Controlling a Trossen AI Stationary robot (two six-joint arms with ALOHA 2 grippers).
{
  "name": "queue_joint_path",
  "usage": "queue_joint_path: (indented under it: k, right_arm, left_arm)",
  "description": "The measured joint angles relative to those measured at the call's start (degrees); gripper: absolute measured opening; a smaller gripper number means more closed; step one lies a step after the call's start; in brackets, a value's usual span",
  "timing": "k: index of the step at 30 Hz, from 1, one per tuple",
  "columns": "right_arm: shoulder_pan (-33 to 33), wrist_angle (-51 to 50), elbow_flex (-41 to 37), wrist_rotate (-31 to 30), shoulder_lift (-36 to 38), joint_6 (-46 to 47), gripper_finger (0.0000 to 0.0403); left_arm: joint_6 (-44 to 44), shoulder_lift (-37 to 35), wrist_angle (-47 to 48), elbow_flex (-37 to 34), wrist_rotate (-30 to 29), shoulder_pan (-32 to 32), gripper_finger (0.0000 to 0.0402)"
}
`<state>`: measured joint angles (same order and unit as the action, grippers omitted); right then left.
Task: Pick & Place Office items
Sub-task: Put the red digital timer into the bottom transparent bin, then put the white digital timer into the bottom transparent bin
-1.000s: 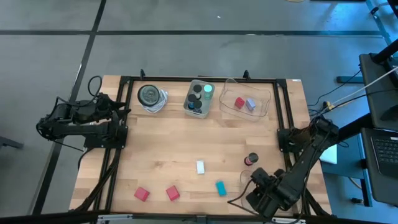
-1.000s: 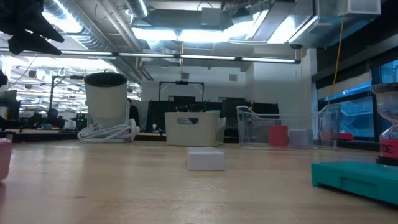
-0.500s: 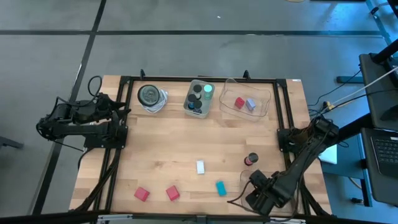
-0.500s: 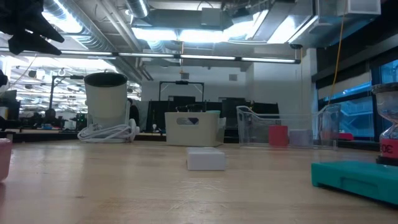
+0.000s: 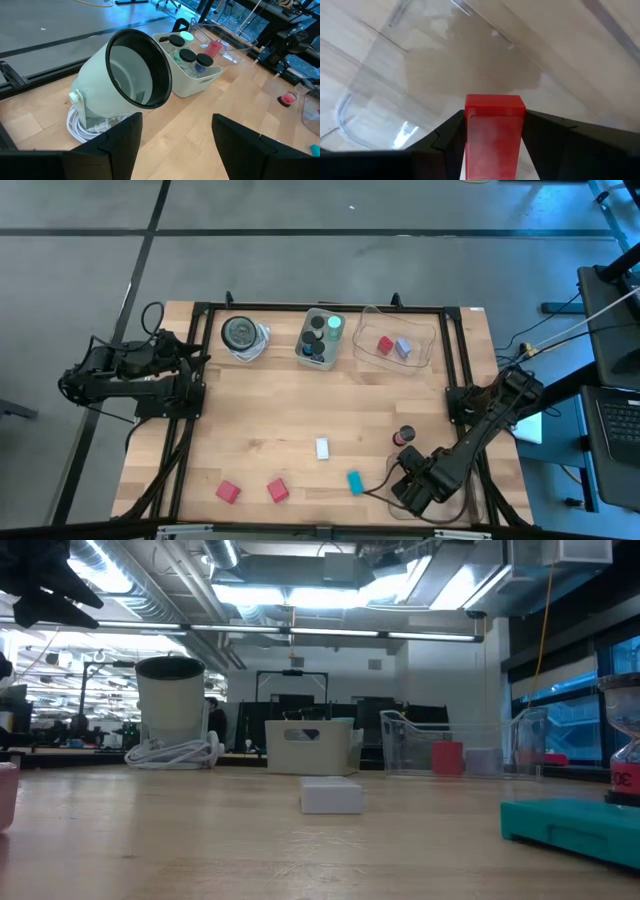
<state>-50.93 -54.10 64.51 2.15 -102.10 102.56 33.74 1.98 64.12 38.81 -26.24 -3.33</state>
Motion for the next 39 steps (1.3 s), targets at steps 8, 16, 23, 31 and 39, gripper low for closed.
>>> queue_joint_path:
  k: [8,16,23,31,39]
  right_arm:
    - [0.37,-0.05,0.0,-0.22,0.0,0.28,0.0181]
    - [0.37,-0.05,0.0,-0.2,0.0,0.27,0.0227]
    - [0.85,-0.1,0.0,7.48,2.11,-0.23,0.0258]
    - [3.09,-2.36,2.49,4.53,11.92,-1.48,0.0263]
    - [5.96,-1.86,7.04,-25.49,17.92,-15.96,0.0263]
  left_arm:
    - [0.0,0.0,-0.02,0.0,-0.01,0.0,0.0237]
    - [0.0,0.0,-0.01,0.0,0.0,0.01,0.0237]
    - [0.0,0.0,-0.01,0.0,-0.02,0.01,0.0237]
    - [0.0,0.0,0.0,0.0,0.0,0.0,0.0237]
    - [0.0,0.0,0.0,0.0,0.0,0.0,0.0237]
